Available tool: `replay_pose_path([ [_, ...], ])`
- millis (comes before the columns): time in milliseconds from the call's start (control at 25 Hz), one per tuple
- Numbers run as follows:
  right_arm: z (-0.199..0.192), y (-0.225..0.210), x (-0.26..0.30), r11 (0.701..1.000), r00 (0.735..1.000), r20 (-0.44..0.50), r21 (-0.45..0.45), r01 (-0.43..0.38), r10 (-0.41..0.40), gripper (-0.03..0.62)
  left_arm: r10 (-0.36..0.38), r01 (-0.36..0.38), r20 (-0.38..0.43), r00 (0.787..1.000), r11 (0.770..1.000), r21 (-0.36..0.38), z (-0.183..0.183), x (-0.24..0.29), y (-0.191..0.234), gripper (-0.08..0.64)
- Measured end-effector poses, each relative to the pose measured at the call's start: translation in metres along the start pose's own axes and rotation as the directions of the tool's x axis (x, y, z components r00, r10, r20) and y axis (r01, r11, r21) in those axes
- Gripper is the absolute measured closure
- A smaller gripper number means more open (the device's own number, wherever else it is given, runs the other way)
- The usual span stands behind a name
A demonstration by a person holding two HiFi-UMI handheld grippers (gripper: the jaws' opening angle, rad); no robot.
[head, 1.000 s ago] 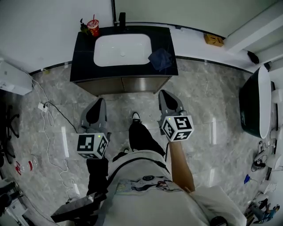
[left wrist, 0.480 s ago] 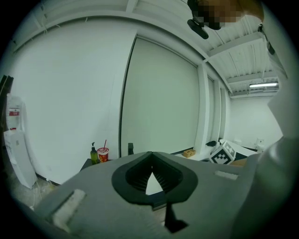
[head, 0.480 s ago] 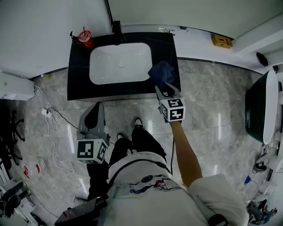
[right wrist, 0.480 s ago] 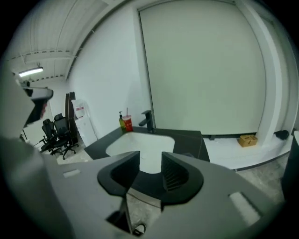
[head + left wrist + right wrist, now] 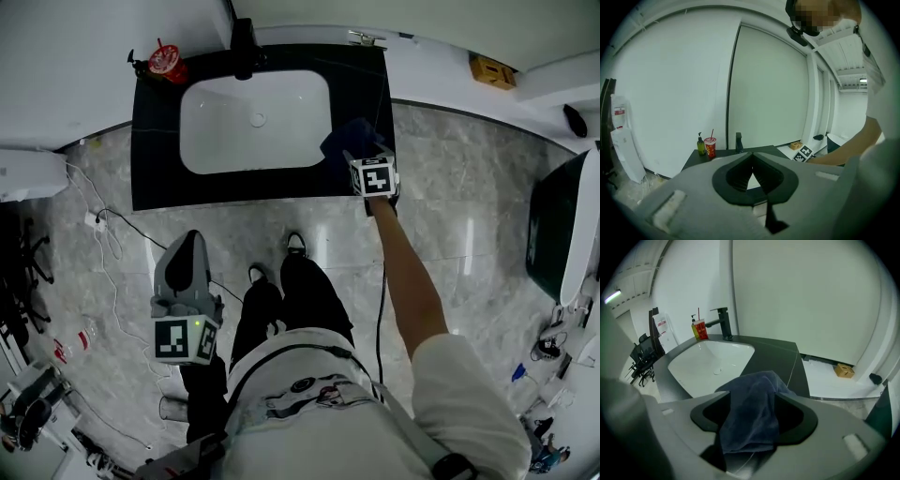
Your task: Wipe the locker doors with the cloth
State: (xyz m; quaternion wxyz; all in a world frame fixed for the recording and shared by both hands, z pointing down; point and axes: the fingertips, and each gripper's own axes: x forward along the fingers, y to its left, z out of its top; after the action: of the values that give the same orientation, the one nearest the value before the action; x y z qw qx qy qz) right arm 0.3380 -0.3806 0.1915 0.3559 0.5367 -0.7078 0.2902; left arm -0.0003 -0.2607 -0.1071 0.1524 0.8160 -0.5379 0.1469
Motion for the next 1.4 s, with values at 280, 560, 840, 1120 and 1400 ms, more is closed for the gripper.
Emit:
replay_pose_path([
  [280,-0.006,-0.004,0.032,1.000,0.998,-0.056,-0.019,0.023,-0.024,0.348,0.034,-0.035,-0.049,0.998,0.999,-0.014,-0.019,0.000,0.008,0.560],
  [560,-0.005,0.009,0.020,0.999,1.000,-0.014,-0.027,0.022,-0.023,0.503,0.028,-0.029,-0.047,0.999,0.999,-0.022,-0.019,-0.005,0.010,0.560],
  [840,0.029,0.052,-0.045,1.000,0.981,0.192,-0.011,-0.006,0.008,0.505,0.024,-0.025,-0.018,1.000,0.999,-0.026,-0.020,-0.019,0.024,0.560],
  [1120,0.044,0.134,-0.129,1.000,0.937,0.350,-0.004,-0.016,0.017,0.505,0.006,-0.005,0.036,0.999,1.000,-0.019,-0.027,-0.066,0.052,0.560],
  [1400,0.028,0.275,-0.198,0.998,0.893,0.447,-0.041,-0.046,0.059,0.505,0.001,0.001,0.053,0.999,1.000,-0.025,-0.062,-0.154,0.104,0.560],
])
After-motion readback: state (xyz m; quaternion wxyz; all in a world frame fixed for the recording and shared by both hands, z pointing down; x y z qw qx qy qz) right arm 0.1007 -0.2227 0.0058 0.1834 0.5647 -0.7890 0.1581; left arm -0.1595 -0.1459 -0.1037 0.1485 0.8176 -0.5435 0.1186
